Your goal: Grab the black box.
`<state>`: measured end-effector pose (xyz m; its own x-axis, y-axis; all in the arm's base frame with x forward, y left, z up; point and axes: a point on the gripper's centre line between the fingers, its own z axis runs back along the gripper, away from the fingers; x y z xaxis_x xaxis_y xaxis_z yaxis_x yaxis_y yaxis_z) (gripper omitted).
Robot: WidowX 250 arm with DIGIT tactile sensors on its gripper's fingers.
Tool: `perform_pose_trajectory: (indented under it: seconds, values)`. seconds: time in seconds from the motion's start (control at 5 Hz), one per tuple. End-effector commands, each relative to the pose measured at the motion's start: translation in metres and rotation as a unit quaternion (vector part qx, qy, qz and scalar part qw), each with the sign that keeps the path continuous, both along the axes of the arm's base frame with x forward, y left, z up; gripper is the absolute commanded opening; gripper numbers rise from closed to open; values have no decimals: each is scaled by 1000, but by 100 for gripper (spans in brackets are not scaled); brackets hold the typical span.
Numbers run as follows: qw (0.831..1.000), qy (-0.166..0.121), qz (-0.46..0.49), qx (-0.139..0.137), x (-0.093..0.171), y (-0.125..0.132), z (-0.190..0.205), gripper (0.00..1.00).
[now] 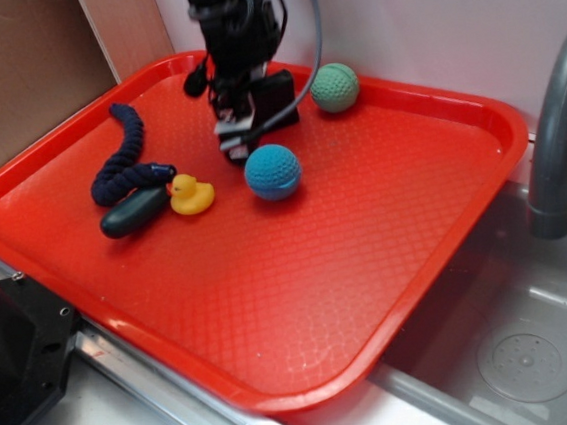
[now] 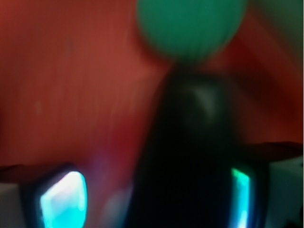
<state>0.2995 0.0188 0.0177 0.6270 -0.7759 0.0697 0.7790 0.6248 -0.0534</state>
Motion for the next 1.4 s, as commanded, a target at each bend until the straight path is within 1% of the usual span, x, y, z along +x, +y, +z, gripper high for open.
perform_pose_trajectory:
  seconds: [0.0,0.2,0.4,0.6,0.8,1.0,1.2]
  values:
    - [1000,8,11,11,5,-22,3,0]
    - [999,-2,42,7,5,-30,23,0]
    - [990,-12,132,41,1,-33,62,0]
    - [987,-27,155,19,-14,-34,106,0]
    - [978,-36,207,-3,-39,-39,151,0]
    - [977,-53,207,-30,-59,-51,180,0]
    - [977,-53,200,-45,-74,-58,197,0]
